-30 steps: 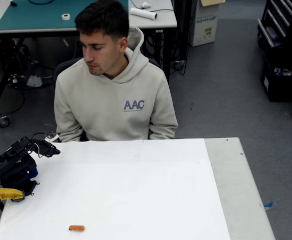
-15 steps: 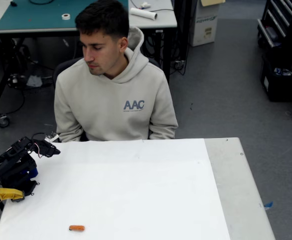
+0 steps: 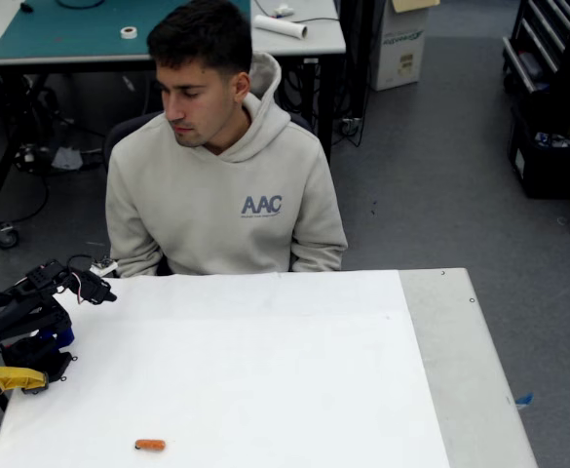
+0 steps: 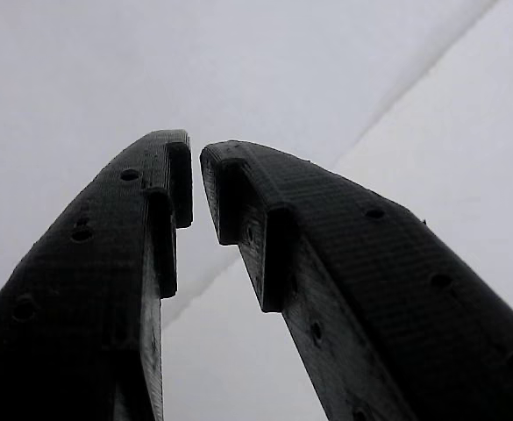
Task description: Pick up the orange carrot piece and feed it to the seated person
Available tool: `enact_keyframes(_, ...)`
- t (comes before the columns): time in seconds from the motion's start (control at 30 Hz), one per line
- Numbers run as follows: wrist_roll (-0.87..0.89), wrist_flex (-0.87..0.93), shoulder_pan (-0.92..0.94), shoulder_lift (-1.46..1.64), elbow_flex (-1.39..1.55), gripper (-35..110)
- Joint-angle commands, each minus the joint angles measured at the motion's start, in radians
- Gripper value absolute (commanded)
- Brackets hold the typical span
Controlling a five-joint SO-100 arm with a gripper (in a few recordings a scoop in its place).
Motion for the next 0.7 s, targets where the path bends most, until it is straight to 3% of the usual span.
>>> enact_keyframes(0.0,0.0,0.0,0.002,-0.098,-0.158,-3)
enact_keyframes(0.67,-0.008,0.0,0.471,-0.699,-0.63,-3)
